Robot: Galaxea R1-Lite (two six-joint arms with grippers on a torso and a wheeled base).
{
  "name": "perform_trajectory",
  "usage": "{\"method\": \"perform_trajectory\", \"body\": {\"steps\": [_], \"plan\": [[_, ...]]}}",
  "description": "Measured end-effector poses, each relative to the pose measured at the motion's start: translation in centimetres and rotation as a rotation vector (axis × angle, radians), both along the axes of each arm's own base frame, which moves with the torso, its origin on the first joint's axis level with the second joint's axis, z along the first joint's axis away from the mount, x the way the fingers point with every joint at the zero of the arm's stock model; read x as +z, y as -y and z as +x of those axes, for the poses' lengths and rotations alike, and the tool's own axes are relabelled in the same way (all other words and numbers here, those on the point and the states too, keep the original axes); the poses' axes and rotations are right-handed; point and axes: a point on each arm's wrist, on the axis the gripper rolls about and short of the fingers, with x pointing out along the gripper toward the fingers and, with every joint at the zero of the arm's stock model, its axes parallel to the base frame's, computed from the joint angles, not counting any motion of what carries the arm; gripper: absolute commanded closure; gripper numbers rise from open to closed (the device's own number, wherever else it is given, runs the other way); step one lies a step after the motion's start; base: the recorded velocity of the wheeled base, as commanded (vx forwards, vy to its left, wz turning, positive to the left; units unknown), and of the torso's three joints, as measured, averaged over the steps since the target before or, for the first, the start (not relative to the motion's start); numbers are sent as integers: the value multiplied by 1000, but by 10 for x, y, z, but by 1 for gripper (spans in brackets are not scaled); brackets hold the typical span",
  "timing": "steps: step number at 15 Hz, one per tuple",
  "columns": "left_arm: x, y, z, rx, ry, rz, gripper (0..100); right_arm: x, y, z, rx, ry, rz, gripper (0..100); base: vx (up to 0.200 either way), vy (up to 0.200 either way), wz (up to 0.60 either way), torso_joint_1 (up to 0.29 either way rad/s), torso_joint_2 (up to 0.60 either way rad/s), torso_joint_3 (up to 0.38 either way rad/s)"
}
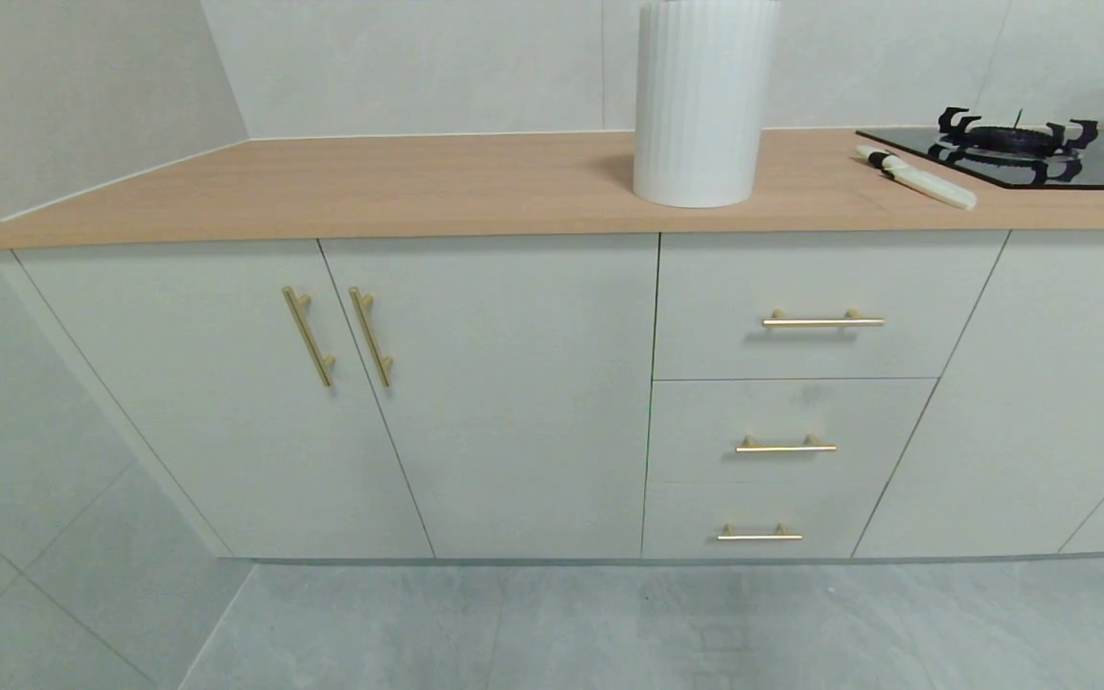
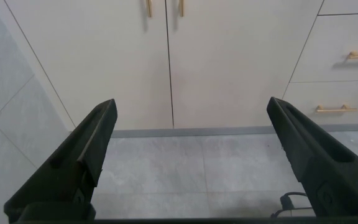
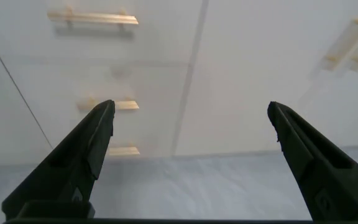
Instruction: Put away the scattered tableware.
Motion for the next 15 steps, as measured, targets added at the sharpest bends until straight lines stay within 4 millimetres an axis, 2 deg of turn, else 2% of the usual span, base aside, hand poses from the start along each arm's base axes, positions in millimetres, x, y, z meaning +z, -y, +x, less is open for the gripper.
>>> {"method": "perform_trajectory", "body": {"steps": [2, 4, 8, 10, 11, 13, 15], "plan": [[0, 0, 0, 0, 0, 0, 0, -4, 9, -40, -40, 20, -18, 0, 0, 0, 0, 0, 0, 0], [0, 0, 0, 0, 0, 0, 0, -11, 14, -71, -84, 70, -21, 0, 0, 0, 0, 0, 0, 0], [0, 0, 0, 0, 0, 0, 0, -21, 13, -104, -178, 186, -19, 0, 0, 0, 0, 0, 0, 0], [0, 0, 0, 0, 0, 0, 0, -27, 11, -110, -145, 218, -6, 0, 0, 0, 0, 0, 0, 0], [0, 0, 0, 0, 0, 0, 0, -30, 9, -110, -76, 237, 23, 0, 0, 0, 0, 0, 0, 0], [0, 0, 0, 0, 0, 0, 0, -42, 6, -104, 50, 250, 75, 0, 0, 0, 0, 0, 0, 0], [0, 0, 0, 0, 0, 0, 0, -62, 5, -91, 106, 235, 98, 0, 0, 0, 0, 0, 0, 0]]}}
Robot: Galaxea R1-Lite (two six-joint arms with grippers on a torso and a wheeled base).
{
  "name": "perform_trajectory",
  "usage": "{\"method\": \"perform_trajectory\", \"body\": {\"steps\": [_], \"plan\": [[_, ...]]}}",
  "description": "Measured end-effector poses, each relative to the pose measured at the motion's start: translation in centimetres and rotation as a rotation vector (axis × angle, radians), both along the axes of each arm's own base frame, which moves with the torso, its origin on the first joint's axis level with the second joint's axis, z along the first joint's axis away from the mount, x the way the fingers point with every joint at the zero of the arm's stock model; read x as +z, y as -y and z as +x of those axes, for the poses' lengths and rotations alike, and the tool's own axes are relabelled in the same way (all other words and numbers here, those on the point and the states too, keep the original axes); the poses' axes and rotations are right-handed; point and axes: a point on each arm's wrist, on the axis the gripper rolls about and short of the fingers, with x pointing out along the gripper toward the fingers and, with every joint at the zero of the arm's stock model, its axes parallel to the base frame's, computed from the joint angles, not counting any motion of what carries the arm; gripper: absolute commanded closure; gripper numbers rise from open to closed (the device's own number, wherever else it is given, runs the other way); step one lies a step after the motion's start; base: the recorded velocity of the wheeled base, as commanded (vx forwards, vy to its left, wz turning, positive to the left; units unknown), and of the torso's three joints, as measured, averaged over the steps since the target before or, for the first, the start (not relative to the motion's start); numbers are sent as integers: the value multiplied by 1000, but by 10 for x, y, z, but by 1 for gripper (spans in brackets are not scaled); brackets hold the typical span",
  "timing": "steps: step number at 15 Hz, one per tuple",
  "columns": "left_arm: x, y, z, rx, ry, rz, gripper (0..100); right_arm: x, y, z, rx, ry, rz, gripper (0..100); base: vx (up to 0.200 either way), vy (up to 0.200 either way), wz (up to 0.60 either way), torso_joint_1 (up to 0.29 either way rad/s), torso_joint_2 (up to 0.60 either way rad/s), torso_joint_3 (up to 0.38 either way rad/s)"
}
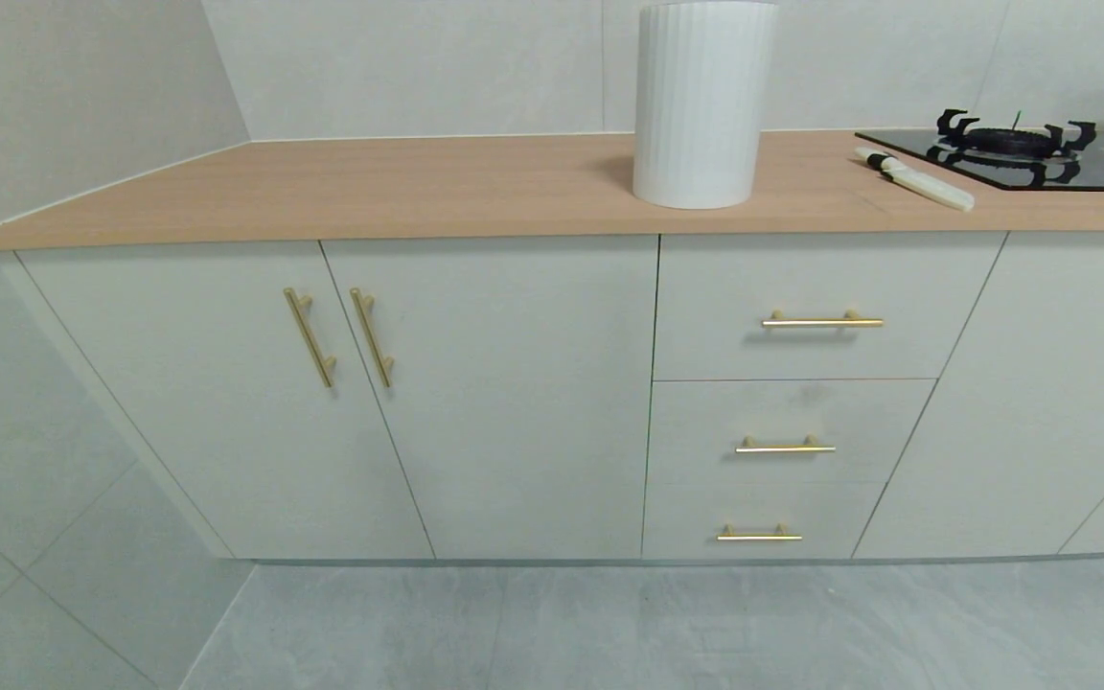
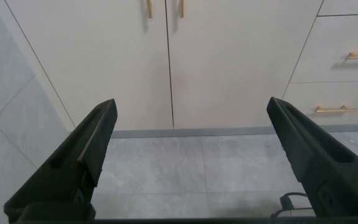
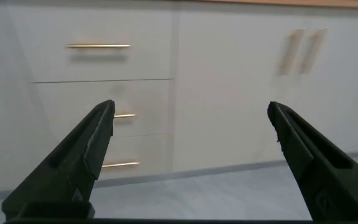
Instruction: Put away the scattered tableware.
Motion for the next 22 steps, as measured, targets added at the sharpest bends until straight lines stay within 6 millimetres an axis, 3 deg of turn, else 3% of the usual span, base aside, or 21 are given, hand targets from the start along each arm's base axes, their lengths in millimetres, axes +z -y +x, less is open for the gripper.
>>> {"method": "perform_trajectory", "body": {"steps": [5, 22], "plan": [[0, 0, 0, 0, 0, 0, 0, -34, -2, 13, 93, -106, 23, 0, 0, 0, 0, 0, 0, 0], [0, 0, 0, -2, 0, 4, 0, -41, -3, 14, 124, -166, 50, 0, 12, 0, 0, 0, 0, 0]]}}
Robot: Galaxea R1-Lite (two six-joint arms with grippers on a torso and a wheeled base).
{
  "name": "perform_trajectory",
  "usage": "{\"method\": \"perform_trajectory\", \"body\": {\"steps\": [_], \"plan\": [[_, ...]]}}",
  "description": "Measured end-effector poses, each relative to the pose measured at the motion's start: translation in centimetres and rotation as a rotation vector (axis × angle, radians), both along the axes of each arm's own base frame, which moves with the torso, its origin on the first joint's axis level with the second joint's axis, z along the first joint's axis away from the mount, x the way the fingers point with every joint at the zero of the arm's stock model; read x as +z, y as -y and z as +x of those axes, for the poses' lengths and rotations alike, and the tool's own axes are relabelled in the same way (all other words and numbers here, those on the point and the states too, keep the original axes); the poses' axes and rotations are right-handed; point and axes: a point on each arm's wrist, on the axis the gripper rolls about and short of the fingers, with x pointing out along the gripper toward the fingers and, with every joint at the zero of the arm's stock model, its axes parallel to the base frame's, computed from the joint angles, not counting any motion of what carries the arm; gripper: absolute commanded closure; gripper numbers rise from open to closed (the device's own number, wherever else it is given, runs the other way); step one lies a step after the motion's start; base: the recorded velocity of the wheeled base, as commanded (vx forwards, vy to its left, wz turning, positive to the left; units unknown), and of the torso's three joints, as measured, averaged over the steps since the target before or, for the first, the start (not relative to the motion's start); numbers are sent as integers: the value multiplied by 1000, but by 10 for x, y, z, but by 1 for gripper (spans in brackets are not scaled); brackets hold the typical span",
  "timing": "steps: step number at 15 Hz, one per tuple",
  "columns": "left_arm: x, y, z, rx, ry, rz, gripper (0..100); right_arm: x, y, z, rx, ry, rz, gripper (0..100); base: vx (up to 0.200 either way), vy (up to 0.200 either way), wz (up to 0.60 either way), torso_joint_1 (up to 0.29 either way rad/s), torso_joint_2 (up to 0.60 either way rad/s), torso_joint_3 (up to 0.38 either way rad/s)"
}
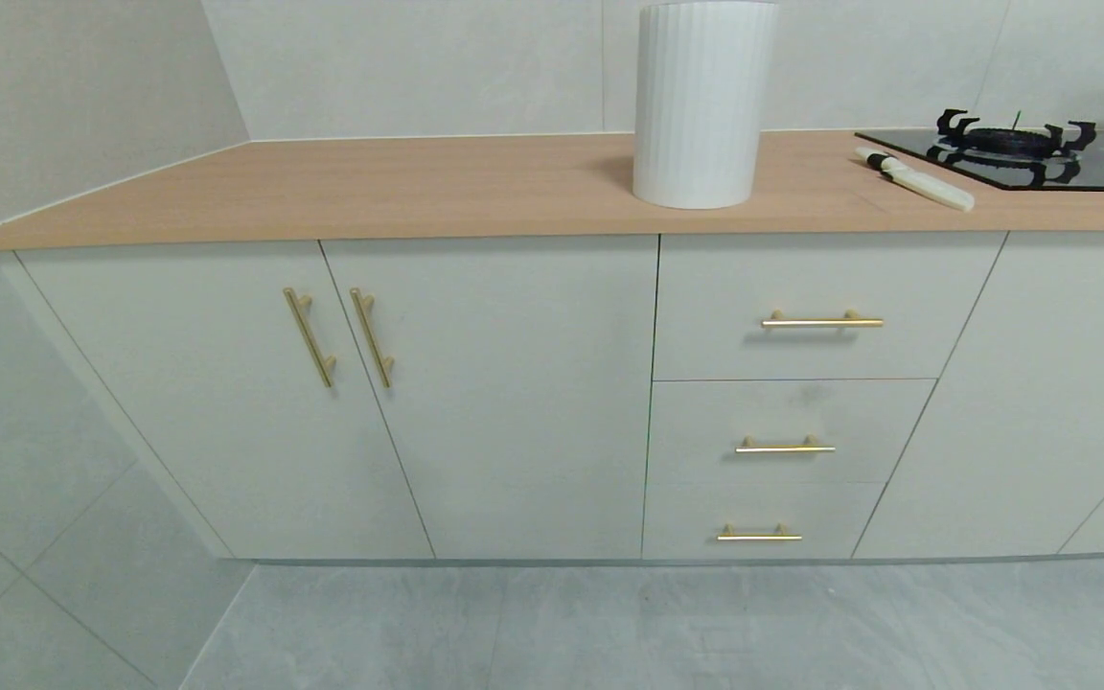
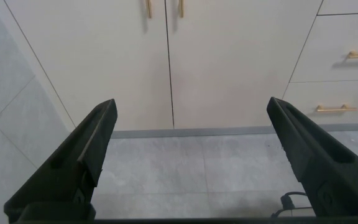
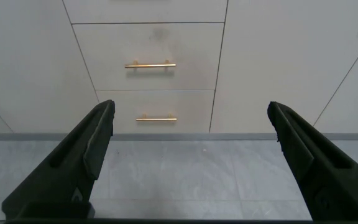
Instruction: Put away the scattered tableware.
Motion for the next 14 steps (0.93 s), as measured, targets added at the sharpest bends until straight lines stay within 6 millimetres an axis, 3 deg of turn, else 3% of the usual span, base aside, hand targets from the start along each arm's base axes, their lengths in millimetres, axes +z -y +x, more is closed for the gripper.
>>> {"method": "perform_trajectory", "body": {"steps": [14], "plan": [[0, 0, 0, 0, 0, 0, 0, 0, 0, 0, 0, -1, 1, 0, 200, 0, 0, 2, 1, 2]]}}
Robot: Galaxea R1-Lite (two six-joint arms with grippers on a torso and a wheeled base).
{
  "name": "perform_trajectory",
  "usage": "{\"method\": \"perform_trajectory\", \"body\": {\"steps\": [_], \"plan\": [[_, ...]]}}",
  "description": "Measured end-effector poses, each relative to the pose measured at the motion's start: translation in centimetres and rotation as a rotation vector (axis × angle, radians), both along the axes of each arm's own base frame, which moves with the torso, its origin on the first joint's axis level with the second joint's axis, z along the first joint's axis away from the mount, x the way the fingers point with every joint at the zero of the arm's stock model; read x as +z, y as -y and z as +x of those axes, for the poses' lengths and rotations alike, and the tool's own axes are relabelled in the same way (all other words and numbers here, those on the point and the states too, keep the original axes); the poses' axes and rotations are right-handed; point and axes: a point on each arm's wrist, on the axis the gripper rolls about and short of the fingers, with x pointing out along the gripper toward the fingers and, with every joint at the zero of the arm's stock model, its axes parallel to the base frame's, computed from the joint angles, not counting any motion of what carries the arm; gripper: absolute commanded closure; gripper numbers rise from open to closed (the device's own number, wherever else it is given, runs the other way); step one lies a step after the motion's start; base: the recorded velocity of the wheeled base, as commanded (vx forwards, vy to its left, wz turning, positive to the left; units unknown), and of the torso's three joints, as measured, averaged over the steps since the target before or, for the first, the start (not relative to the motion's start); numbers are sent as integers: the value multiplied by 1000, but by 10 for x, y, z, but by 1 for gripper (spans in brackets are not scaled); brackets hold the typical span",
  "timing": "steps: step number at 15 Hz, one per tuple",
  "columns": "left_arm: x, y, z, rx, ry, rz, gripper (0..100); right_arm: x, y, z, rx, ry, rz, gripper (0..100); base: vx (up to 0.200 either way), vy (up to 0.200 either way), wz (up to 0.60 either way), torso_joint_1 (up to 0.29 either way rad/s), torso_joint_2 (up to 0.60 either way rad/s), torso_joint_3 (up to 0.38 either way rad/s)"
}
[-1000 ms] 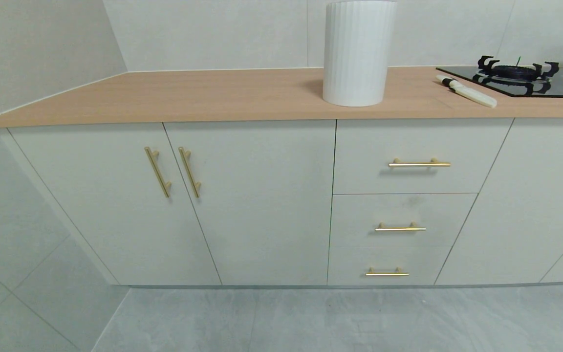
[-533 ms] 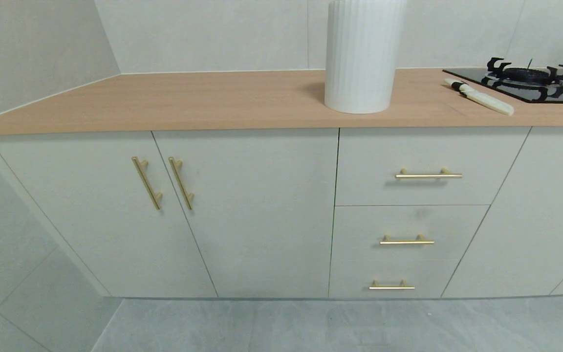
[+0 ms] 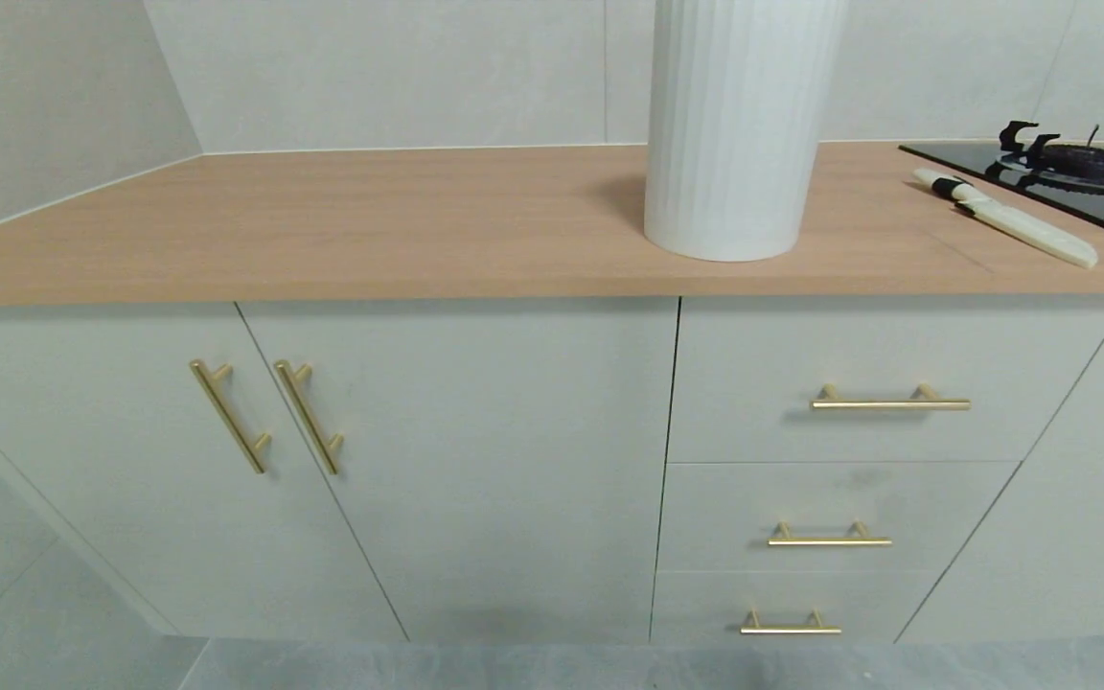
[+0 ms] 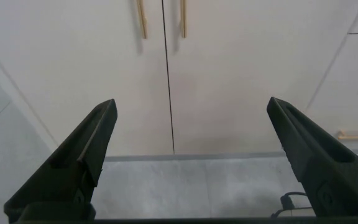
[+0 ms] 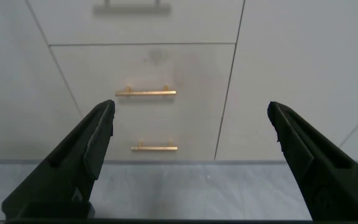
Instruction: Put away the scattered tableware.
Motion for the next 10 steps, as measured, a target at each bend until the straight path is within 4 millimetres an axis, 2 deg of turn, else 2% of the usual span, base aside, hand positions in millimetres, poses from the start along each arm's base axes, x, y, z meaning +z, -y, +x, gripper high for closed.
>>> {"method": "perform_trajectory", "body": {"steps": [5, 10], "plan": [[0, 0, 0, 0, 0, 0, 0, 0, 0, 0, 0, 0, 0, 0, 200, 0, 0, 5, 4, 1], [0, 0, 0, -1, 0, 0, 0, 0, 0, 0, 0, 0, 0, 0, 0, 0, 0, 0, 0, 0]]}}
